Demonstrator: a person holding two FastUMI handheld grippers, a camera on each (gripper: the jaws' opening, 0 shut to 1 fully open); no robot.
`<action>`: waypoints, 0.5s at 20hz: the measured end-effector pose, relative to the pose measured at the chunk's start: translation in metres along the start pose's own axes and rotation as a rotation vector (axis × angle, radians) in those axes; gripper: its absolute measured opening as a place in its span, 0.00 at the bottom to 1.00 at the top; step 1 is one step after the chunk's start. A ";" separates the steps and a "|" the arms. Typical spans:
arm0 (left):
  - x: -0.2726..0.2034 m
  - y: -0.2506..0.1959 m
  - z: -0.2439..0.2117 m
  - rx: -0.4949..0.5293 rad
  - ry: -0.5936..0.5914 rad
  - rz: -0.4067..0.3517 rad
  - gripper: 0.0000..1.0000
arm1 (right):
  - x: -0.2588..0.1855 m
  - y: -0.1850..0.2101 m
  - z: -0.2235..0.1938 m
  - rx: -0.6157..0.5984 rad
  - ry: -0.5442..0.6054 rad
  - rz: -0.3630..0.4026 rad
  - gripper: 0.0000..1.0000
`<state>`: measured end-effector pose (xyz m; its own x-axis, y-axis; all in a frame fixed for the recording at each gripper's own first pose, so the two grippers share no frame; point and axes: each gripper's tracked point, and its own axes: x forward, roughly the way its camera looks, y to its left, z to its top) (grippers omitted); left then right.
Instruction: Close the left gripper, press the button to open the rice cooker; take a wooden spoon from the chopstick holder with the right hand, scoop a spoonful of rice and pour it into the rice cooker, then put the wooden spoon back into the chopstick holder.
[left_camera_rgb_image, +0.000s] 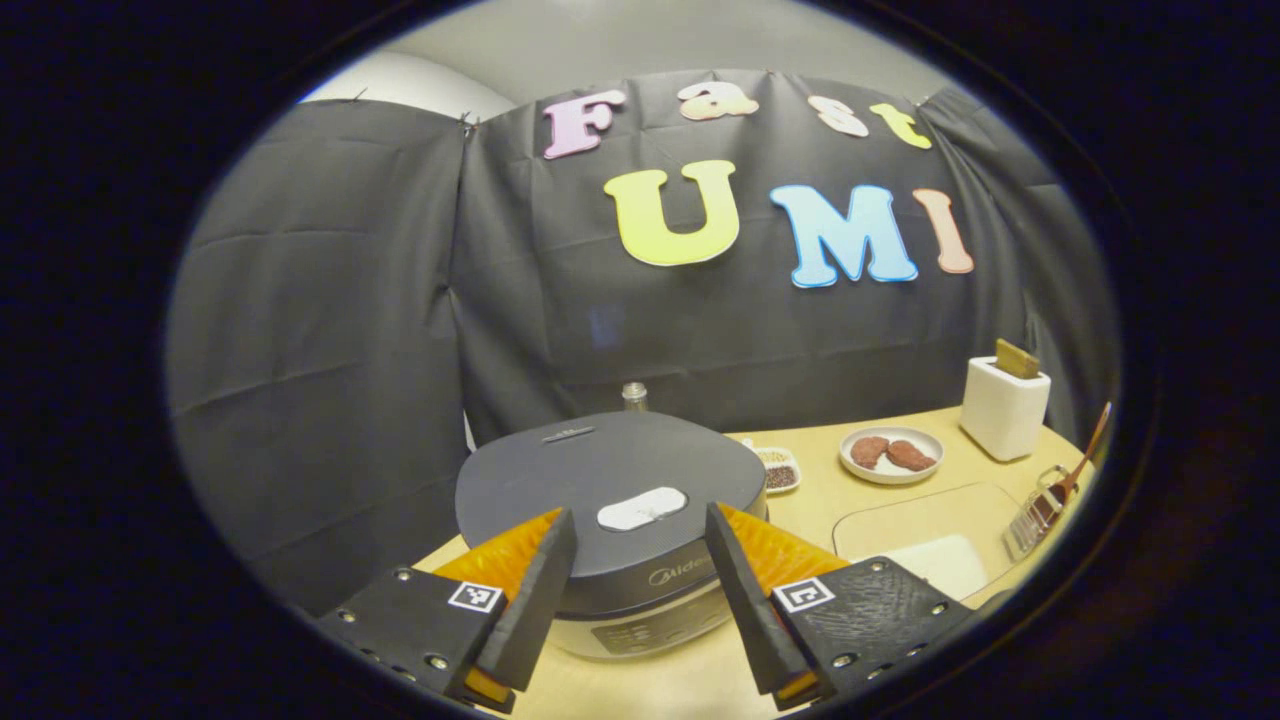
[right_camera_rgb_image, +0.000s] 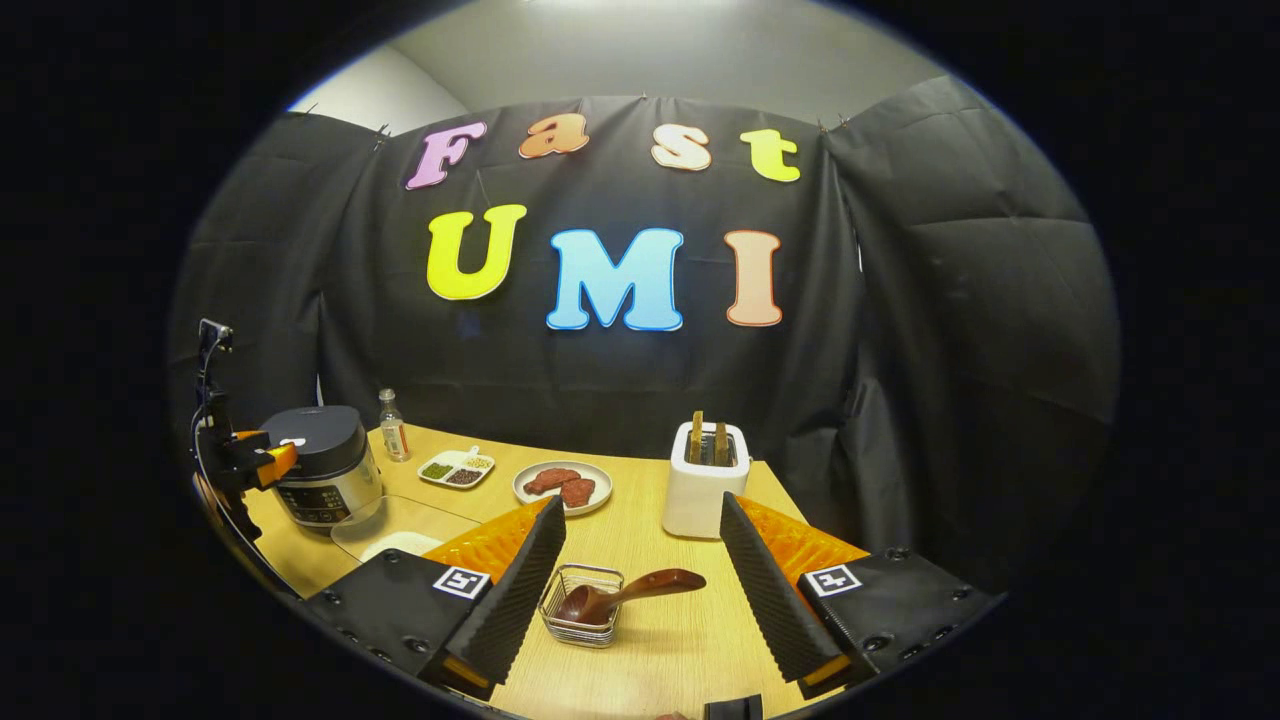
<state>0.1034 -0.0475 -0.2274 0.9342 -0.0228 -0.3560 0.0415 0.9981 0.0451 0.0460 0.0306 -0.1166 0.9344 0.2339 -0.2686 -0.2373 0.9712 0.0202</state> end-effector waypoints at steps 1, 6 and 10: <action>0.000 0.000 0.002 0.001 0.009 -0.002 0.83 | -0.001 -0.001 0.001 0.005 -0.005 -0.003 0.99; -0.008 -0.001 0.021 -0.039 0.016 -0.007 0.84 | -0.008 -0.010 0.006 0.038 -0.029 -0.007 0.98; -0.044 -0.012 0.080 -0.037 -0.075 -0.016 0.84 | -0.017 -0.014 0.017 0.058 -0.066 0.014 0.98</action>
<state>0.0900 -0.0626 -0.1375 0.9574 -0.0415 -0.2857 0.0449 0.9990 0.0055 0.0382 0.0138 -0.0962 0.9471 0.2478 -0.2037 -0.2363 0.9684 0.0795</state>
